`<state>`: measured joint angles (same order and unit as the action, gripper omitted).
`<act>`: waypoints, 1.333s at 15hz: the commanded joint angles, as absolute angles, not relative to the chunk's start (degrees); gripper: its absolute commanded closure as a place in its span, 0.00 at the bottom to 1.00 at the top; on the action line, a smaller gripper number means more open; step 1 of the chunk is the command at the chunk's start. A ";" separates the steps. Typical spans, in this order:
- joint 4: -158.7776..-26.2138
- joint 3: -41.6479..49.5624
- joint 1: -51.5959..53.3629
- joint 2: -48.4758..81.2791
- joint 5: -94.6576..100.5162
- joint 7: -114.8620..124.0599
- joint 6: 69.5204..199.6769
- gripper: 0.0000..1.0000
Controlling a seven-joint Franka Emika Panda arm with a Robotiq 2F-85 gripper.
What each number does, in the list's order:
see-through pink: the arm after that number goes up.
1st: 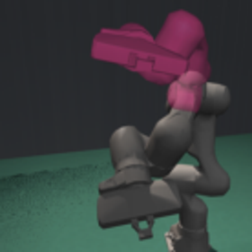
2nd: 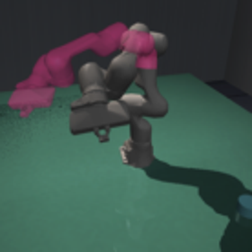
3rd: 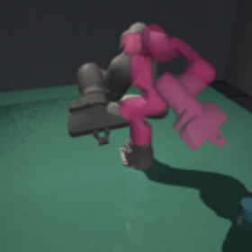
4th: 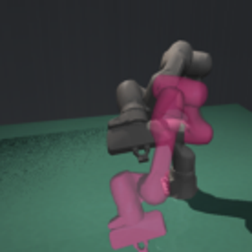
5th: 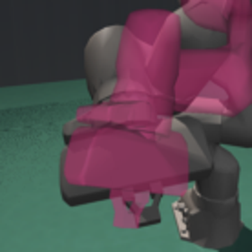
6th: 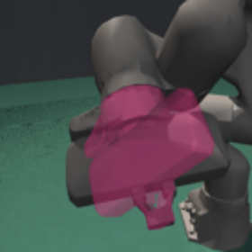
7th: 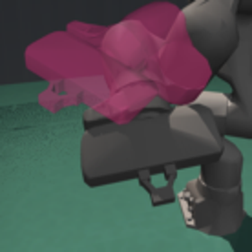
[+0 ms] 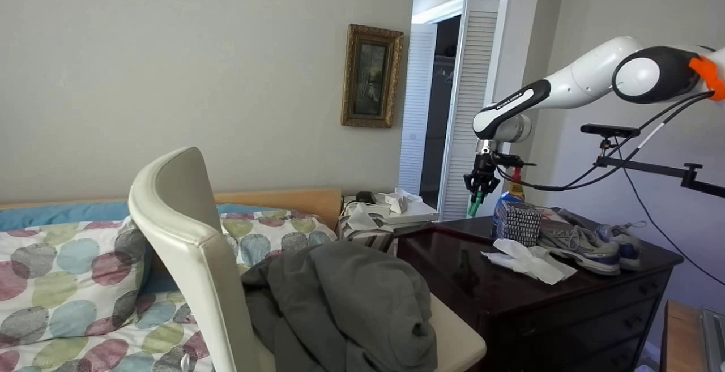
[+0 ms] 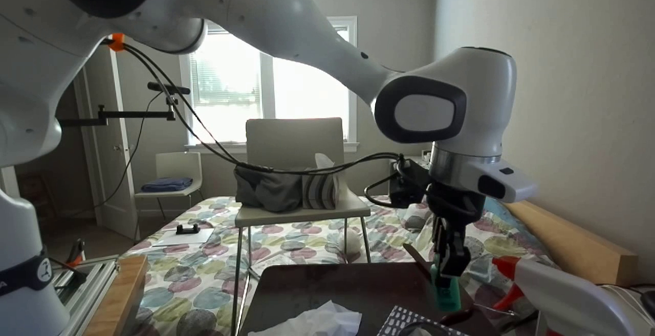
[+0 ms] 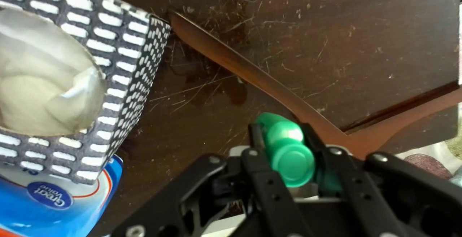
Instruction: Move the green box to the left side of the table
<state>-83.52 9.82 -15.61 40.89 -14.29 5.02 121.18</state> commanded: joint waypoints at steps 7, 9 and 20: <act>-70.53 8.70 -17.06 53.31 -11.61 4.84 115.55 0.93; -68.89 8.68 -17.31 54.61 -11.47 4.86 115.15 0.93; -76.58 10.72 -12.99 44.89 -11.87 8.01 114.64 0.00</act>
<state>-69.09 9.62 -15.68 52.58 -12.76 5.09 114.53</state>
